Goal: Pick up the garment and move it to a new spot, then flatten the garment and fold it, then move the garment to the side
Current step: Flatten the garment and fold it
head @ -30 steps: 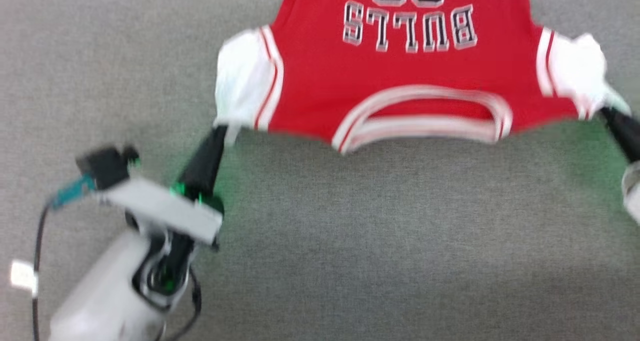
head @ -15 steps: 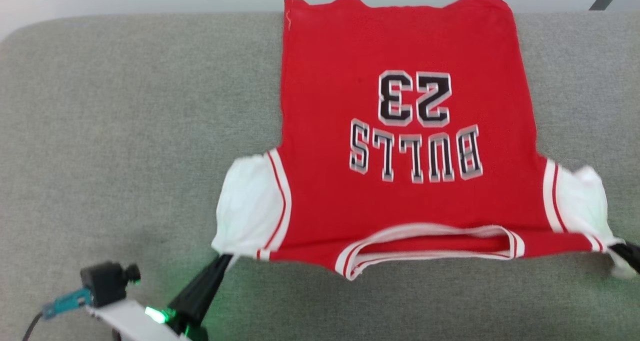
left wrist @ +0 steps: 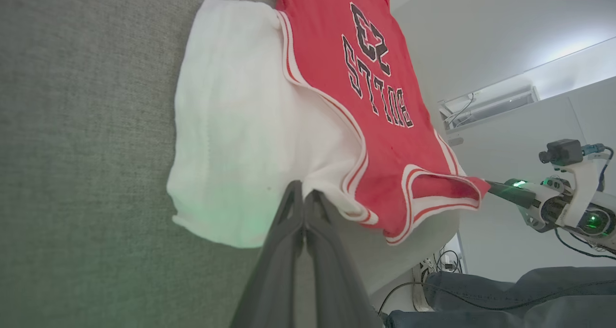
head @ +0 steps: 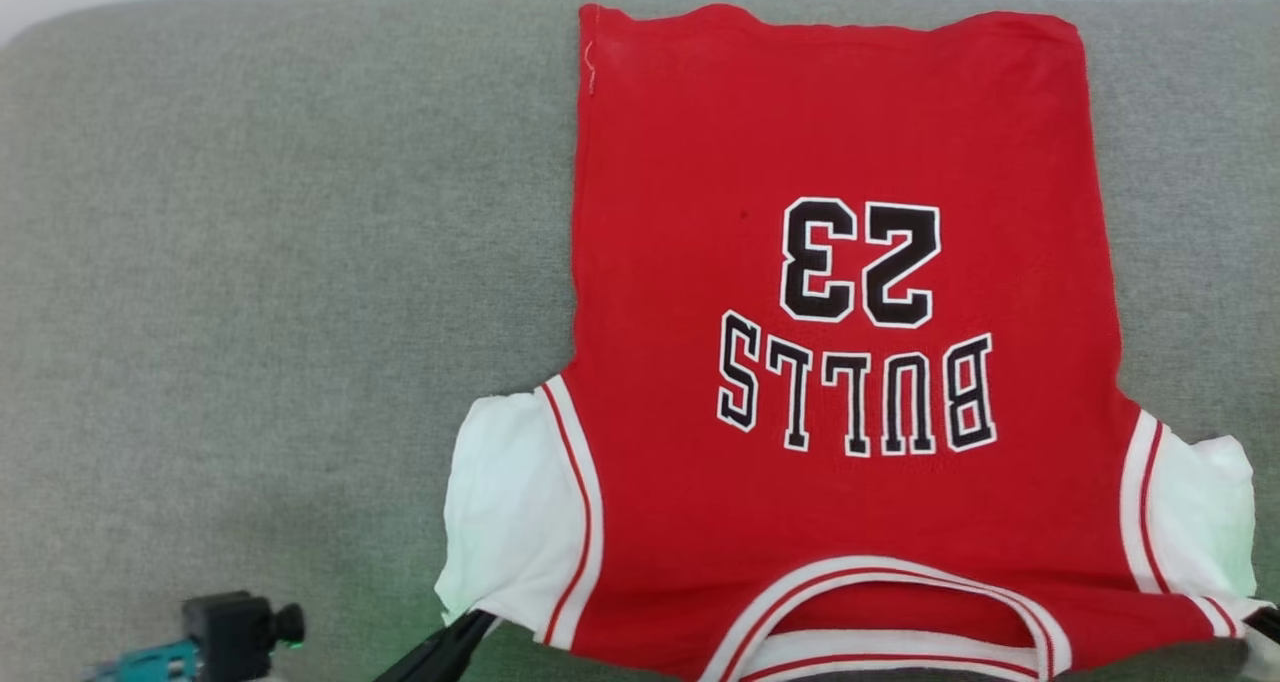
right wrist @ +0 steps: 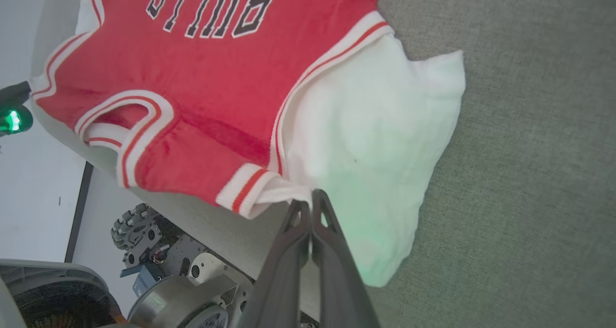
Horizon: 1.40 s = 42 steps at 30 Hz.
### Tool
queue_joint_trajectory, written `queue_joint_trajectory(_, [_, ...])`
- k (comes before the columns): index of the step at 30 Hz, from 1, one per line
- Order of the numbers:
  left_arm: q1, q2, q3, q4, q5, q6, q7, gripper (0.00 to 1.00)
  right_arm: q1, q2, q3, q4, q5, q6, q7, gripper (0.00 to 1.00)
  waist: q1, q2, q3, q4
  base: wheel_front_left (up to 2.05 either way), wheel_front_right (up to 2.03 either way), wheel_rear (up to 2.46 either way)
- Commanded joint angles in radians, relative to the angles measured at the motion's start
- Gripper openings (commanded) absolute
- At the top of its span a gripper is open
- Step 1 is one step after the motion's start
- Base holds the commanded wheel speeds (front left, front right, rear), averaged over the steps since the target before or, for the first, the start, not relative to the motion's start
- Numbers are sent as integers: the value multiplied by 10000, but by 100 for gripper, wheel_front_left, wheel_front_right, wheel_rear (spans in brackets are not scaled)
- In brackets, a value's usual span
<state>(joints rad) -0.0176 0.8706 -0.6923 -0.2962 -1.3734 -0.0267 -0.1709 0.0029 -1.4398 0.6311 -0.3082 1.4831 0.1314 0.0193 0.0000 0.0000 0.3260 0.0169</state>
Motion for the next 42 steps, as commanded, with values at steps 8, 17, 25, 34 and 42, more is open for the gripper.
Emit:
queue_joint_trajectory(8, [-1300,-868,-733,1309,538,-19,1113,0,-459,930,77,465,-1958,-12,2250,0,0,0,152,48,0,0,0])
queue_joint_trajectory(17, [-2496,-2441,-1326,3623,1072,-133,1438,0,-1562,4091,465,2055,-4417,-14,3969,0,0,0,360,130,0,0,0])
queue_joint_trajectory(25, [-2846,-3109,-1642,5426,1201,-370,1506,0,-2082,5677,1047,3232,-5911,-51,3539,0,0,0,360,78,0,0,0])
queue_joint_trajectory(34, [-2666,-3071,-1571,5872,1053,-573,1308,0,-2276,5405,552,2782,-5670,-25,1747,100,0,0,149,-158,0,0,0])
queue_joint_trajectory(42, [-2430,-2725,-1469,5218,1179,-423,1091,0,-950,3634,-1877,628,-4217,-11,1038,100,0,0,89,-90,0,0,0])
